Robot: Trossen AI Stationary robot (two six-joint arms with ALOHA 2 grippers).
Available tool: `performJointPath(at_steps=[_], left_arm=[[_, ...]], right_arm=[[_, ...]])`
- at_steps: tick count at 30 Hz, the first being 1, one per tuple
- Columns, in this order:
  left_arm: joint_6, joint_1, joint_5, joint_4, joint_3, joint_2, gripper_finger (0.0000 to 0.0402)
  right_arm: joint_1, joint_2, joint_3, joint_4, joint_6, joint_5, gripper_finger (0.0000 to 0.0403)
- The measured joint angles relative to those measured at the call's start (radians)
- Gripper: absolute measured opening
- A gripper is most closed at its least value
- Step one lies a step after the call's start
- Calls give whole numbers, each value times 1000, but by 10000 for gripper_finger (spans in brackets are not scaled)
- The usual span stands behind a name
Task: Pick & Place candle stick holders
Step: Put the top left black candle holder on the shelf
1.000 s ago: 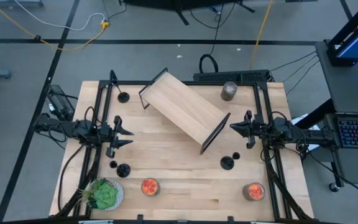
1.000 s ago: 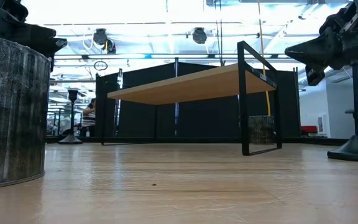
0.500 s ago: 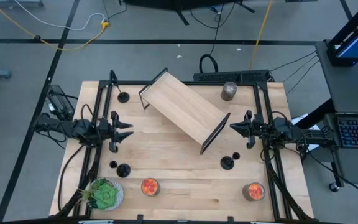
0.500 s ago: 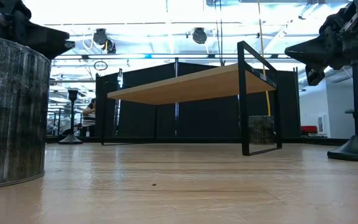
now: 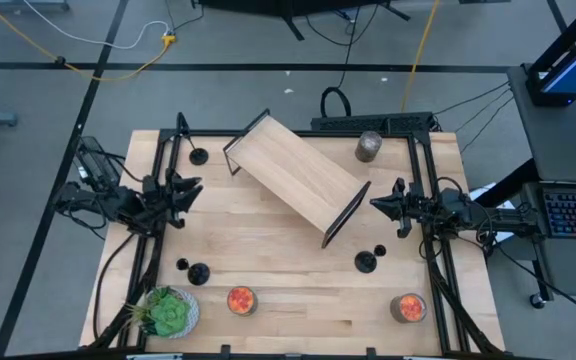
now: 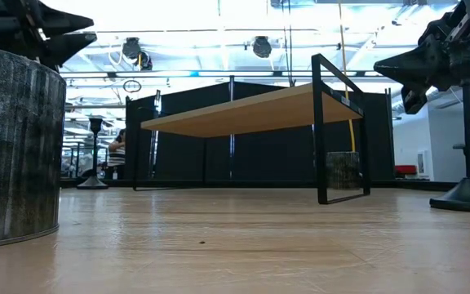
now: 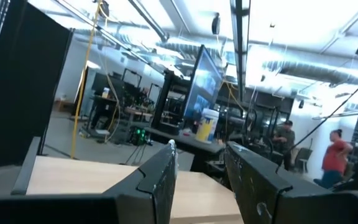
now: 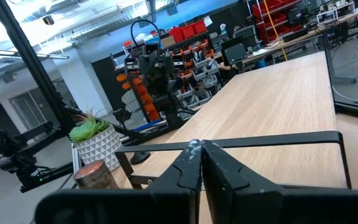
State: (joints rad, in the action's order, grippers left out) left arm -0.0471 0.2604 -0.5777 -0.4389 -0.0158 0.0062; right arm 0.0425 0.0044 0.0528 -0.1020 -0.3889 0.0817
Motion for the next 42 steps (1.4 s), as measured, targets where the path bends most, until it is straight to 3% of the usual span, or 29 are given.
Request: performJointPath(at_steps=[9,20,26,33,42], left_arm=[[-8,0,0,0,0,0,145],[-53,0,-53,-8,0,0,145],[-67,-3,-209,-28,-20,0,145],[-40,-3,-348,133,-180,89,145],[-136,-8,-544,506,-528,372,145]], right_arm=[[0,0,0,0,0,2,8],[0,0,0,0,-44,131,8],[0,0,0,0,-44,131,8],[0,0,0,0,-44,131,8],[0,0,0,0,-45,131,8]])
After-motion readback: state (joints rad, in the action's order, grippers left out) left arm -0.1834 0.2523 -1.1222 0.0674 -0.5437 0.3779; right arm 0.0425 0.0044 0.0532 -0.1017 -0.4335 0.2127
